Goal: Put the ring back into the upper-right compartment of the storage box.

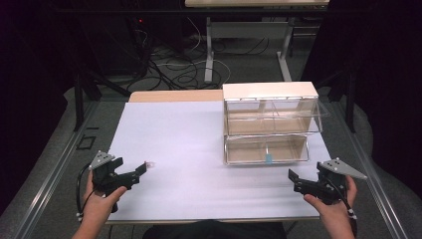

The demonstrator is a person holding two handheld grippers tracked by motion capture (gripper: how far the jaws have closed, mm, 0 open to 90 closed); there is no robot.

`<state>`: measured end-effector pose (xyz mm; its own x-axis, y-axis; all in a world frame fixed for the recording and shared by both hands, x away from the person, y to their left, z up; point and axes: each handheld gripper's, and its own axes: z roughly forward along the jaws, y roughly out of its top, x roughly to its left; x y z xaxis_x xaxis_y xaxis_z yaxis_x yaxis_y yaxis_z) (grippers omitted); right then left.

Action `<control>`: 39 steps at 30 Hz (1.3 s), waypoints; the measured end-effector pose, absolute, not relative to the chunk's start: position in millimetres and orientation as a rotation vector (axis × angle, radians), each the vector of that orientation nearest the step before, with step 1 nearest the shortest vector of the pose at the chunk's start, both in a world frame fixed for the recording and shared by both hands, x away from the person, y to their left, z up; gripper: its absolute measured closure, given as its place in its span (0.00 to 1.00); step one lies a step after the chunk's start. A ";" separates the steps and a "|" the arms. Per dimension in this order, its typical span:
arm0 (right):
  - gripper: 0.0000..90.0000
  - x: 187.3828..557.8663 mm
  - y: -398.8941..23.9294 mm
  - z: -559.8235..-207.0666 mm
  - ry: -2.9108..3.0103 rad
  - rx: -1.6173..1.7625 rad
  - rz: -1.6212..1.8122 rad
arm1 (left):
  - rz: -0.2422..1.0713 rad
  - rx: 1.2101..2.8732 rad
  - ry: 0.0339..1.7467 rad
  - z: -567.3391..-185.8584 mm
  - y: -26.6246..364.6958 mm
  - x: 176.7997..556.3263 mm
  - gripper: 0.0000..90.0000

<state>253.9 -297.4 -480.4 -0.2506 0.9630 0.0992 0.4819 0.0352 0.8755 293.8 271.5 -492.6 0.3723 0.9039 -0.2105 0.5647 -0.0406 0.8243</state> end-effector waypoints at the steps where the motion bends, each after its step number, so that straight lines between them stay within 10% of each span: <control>1: 0.00 254.4 -295.3 -480.3 1.786 1.454 1.157 | 0.470 1.721 1.305 -493.1 271.5 294.2 0.05; 39: 0.17 274.8 -102.5 -491.1 2.227 0.950 1.363 | 0.448 1.689 1.333 -494.8 281.0 286.0 0.09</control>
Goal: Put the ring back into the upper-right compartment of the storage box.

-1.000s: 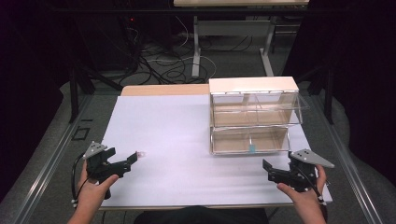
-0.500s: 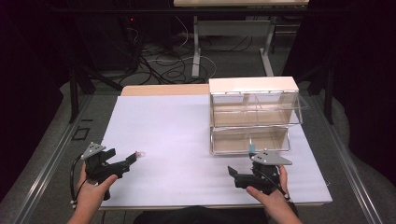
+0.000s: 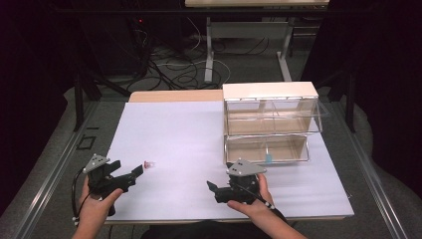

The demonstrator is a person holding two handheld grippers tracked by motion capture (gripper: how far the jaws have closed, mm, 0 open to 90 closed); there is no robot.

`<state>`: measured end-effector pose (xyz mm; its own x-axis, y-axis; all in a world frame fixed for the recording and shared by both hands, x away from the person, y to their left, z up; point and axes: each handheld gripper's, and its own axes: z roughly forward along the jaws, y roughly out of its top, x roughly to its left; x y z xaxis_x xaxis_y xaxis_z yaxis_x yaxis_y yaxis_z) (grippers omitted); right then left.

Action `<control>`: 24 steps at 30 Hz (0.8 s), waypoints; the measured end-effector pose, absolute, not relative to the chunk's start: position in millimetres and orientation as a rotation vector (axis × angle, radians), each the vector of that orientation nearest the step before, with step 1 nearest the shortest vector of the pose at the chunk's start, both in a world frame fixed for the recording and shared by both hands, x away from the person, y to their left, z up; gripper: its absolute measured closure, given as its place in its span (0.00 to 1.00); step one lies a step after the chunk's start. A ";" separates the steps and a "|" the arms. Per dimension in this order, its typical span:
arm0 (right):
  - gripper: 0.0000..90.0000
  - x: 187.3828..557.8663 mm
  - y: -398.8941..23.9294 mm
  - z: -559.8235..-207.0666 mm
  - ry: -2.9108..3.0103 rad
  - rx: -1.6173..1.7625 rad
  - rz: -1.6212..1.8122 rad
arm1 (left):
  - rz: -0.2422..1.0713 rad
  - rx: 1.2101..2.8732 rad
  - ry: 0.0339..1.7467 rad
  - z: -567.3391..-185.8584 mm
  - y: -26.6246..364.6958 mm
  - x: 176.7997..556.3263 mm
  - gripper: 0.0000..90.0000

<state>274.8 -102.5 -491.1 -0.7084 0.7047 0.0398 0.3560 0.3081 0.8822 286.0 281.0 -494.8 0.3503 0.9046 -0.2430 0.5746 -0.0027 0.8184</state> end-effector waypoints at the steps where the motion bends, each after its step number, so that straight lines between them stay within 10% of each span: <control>1: 0.17 277.3 -96.7 -492.2 2.235 0.943 1.366 | 0.451 1.684 1.333 -495.0 281.6 285.8 0.09; 24: 0.19 338.5 -11.1 -497.8 2.354 0.876 1.359 | 0.501 1.655 1.350 -494.6 288.7 280.0 0.05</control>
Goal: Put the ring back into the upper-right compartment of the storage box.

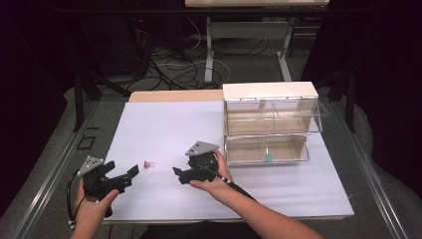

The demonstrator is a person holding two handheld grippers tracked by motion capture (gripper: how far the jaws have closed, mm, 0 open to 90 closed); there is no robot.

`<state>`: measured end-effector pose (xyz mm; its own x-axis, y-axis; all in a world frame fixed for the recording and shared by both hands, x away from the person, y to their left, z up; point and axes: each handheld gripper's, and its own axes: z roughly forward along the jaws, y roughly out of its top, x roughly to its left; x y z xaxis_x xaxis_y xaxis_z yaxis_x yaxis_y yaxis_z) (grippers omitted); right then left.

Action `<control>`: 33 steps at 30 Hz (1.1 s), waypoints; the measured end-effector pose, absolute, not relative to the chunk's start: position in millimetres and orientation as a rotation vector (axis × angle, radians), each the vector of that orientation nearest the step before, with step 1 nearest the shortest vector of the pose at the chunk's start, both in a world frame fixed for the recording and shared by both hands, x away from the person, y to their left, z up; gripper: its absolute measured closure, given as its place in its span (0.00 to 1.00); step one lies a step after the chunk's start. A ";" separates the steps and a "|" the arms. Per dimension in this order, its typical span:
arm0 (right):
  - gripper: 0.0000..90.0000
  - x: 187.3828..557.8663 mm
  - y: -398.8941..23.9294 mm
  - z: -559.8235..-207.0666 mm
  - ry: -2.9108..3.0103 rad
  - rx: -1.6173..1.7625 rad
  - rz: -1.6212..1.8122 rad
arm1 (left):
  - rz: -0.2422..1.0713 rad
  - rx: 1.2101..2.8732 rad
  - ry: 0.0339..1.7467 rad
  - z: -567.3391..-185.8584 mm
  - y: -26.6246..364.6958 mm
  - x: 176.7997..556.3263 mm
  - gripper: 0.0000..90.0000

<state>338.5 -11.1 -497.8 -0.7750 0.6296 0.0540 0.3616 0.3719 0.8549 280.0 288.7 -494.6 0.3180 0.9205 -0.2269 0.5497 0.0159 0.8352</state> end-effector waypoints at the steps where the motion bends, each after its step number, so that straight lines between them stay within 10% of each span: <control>1: 0.19 345.6 -4.4 -500.3 2.355 0.874 1.365 | 0.497 1.657 1.349 -494.9 288.8 280.1 0.05; 33: 0.37 398.0 83.0 -544.3 2.579 0.739 1.322 | 0.524 1.596 1.316 -493.0 298.9 272.5 0.00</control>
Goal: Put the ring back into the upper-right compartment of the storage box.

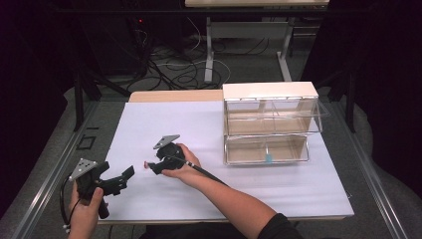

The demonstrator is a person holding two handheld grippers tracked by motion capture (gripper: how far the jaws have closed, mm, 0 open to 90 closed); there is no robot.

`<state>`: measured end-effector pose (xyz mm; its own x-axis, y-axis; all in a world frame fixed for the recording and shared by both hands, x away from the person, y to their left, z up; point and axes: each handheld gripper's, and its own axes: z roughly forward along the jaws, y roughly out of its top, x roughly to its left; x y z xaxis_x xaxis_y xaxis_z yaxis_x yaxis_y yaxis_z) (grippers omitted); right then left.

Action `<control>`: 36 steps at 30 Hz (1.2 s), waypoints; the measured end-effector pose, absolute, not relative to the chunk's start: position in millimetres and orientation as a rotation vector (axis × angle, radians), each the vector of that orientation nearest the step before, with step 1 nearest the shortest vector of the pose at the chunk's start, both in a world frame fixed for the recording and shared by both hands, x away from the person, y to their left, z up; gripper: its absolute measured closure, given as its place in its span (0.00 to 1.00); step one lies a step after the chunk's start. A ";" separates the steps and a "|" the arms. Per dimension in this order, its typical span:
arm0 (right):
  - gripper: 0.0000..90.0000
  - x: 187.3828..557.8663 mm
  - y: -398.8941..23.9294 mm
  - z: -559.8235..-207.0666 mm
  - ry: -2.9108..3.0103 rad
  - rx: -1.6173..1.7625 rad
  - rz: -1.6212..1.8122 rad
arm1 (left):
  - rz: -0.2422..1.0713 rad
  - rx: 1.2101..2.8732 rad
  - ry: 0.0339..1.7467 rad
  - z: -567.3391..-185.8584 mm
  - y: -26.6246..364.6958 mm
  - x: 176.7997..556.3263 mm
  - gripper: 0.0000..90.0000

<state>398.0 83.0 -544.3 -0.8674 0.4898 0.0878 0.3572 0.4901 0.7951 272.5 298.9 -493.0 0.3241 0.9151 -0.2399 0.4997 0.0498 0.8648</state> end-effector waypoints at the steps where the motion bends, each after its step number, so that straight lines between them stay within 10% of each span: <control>1: 0.37 398.0 83.0 -544.3 2.579 0.739 1.322 | 0.522 1.595 1.315 -493.1 298.9 272.6 0.00; 36: 0.49 403.7 117.3 -570.9 2.623 0.760 1.303 | 0.493 1.608 1.336 -497.1 298.2 277.9 0.00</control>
